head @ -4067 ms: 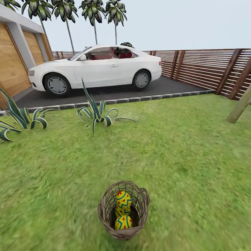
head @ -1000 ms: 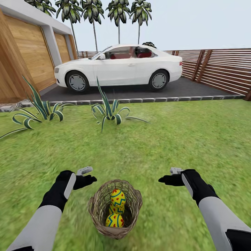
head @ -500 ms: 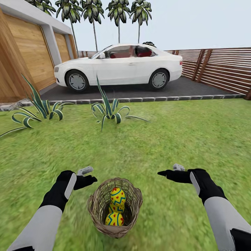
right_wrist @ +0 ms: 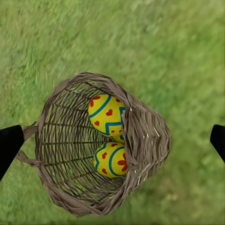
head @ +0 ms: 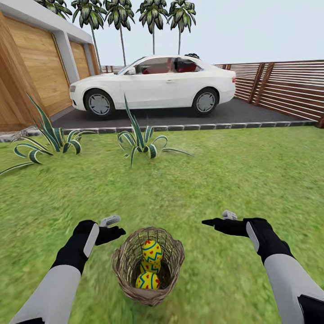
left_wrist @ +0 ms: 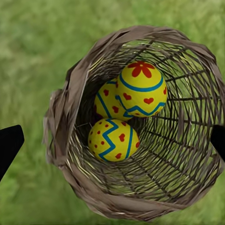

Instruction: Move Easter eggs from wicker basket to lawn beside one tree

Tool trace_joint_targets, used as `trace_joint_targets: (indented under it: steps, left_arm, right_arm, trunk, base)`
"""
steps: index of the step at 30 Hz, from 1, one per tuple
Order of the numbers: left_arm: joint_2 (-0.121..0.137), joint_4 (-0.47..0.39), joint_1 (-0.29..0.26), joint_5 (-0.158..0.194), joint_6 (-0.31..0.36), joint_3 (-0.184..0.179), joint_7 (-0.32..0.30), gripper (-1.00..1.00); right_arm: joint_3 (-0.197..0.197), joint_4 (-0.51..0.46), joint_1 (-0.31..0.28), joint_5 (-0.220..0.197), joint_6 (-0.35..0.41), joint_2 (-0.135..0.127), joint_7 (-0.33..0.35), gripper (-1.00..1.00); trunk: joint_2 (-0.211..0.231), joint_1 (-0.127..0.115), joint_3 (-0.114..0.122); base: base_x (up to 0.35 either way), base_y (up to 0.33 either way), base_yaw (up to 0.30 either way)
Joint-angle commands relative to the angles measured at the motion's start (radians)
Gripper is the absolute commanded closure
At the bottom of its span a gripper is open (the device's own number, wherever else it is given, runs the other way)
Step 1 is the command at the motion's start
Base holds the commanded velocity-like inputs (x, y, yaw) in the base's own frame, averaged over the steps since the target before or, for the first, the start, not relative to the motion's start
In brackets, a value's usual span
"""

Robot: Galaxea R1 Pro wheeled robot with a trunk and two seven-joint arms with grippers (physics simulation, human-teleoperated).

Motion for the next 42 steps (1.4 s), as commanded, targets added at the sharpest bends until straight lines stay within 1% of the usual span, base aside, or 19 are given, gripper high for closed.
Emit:
trace_joint_targets:
  steps: [1,42]
  left_arm:
    - [-0.001,-0.001,-0.001,0.0,0.005,0.004,-0.003,-1.0]
    - [-0.001,-0.001,-0.001,0.001,0.006,0.004,0.005,-1.0]
  right_arm:
    - [-0.004,-0.001,-0.001,0.005,0.006,0.001,0.006,-1.0]
    - [-0.004,0.0,-0.001,0.006,0.006,0.007,0.009,-1.0]
  trunk:
    - [-0.008,0.004,-0.004]
    - [-0.295,0.161,-0.133]
  base:
    - [0.0,0.0,0.0]
    - [0.0,0.0,0.0]
